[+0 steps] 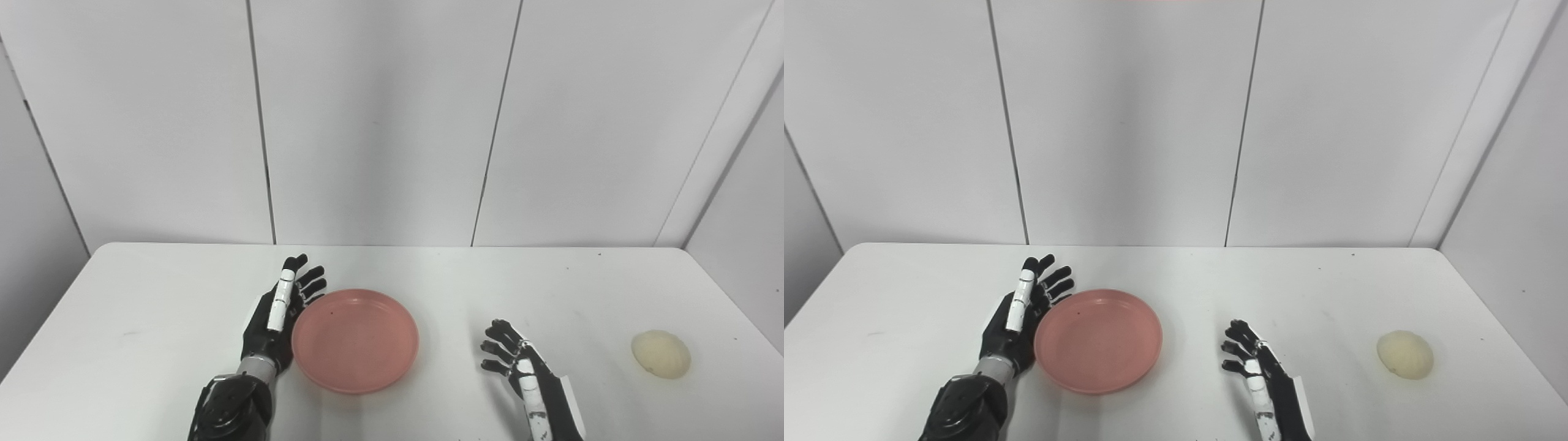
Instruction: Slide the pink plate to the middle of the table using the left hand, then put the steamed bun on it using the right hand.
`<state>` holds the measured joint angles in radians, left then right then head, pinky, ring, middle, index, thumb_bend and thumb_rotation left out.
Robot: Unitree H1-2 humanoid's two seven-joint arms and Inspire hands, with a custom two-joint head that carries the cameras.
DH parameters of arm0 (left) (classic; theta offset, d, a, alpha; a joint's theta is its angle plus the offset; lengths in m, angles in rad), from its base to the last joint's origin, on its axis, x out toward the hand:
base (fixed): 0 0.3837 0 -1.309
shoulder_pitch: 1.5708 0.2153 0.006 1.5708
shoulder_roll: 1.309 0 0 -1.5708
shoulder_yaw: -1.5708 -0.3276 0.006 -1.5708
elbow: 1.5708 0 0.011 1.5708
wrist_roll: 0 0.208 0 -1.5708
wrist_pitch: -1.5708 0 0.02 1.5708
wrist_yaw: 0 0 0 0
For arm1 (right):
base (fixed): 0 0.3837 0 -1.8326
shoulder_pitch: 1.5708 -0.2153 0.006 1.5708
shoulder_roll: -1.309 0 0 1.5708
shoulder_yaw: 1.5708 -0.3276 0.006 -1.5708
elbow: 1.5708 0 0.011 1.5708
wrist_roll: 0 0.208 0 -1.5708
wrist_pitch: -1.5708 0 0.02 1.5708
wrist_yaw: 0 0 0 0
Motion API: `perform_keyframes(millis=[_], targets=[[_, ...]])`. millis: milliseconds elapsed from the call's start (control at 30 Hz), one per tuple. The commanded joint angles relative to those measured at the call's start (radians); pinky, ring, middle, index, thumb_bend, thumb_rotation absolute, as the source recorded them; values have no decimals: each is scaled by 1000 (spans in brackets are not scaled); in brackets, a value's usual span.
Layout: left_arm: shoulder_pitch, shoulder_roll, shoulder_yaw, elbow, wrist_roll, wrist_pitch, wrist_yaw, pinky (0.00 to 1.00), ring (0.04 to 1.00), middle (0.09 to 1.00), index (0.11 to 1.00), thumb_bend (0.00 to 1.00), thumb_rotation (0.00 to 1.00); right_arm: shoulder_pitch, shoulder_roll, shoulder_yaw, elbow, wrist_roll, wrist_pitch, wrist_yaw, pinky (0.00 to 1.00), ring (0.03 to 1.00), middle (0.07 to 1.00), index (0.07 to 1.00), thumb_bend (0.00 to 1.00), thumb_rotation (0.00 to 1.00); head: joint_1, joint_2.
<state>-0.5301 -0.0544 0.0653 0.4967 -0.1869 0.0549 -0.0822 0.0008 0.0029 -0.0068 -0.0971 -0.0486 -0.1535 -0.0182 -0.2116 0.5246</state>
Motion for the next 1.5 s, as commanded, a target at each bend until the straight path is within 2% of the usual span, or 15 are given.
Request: perform_keyframes(millis=[0,267,367,600,700,767,800,900,933,1000,1100,1167,1267,1367,1467], targets=[[18,-10,-9,-15,10,39,10,820,853,852,905,695,885,26,13,8,4,-10,10,-10,700,779,813,808,709,1000,0,2],[77,-32,-41,-137,2,72,-11,820,853,843,881,684,855,22,26,12,17,-24,2,-17,694,774,810,805,691,1000,-25,-10],[99,-37,-54,-183,-6,93,-20,826,856,857,901,697,829,22,25,14,19,-35,1,-17,704,781,812,808,696,1000,-30,-12],[112,-42,-61,-183,-1,103,-17,839,863,857,909,669,836,25,19,18,20,-47,-27,-13,705,780,810,817,631,1000,-33,-14],[109,-41,-62,-169,-2,97,-23,847,871,864,917,664,842,21,25,10,49,-64,-127,-42,660,744,778,789,607,947,-31,-19],[112,-40,-65,-171,1,98,-24,848,873,864,916,662,841,14,14,12,81,-77,-247,-54,649,727,770,787,603,939,-31,-20],[115,-40,-67,-176,3,100,-24,848,873,864,916,658,844,12,9,14,86,-88,-285,-61,645,720,767,787,605,922,-31,-21],[122,-39,-67,-191,2,108,-25,841,869,863,917,657,850,0,-2,5,63,-150,-312,-90,659,735,774,790,677,904,-33,-20],[124,-39,-65,-197,0,112,-25,842,869,863,916,656,847,-6,-6,-3,46,-184,-308,-101,654,736,777,789,695,902,-35,-20],[128,-40,-60,-210,-6,124,-22,838,865,861,911,656,837,-25,-20,-27,-14,-272,-257,-121,661,758,816,814,767,925,-37,-19],[126,-41,-51,-212,-14,128,-21,830,861,857,910,665,829,-57,-52,-69,-72,-378,-206,-142,663,765,834,830,772,950,-38,-18],[123,-44,-45,-208,-16,125,-19,821,855,853,906,671,816,-75,-81,-96,-87,-409,-178,-146,673,768,839,844,795,964,-38,-21],[117,-43,-45,-195,-8,114,-20,821,848,839,903,673,823,-114,-140,-137,-129,-485,-143,-153,698,789,847,862,798,946,-40,-25],[116,-44,-48,-190,-4,109,-22,818,847,838,902,672,828,-155,-191,-167,-227,-566,-50,-122,701,795,842,867,807,929,-39,-30],[115,-46,-49,-186,-5,109,-22,815,852,844,909,671,830,-188,-244,-206,-268,-617,27,-112,736,825,855,868,821,853,-34,-34]])
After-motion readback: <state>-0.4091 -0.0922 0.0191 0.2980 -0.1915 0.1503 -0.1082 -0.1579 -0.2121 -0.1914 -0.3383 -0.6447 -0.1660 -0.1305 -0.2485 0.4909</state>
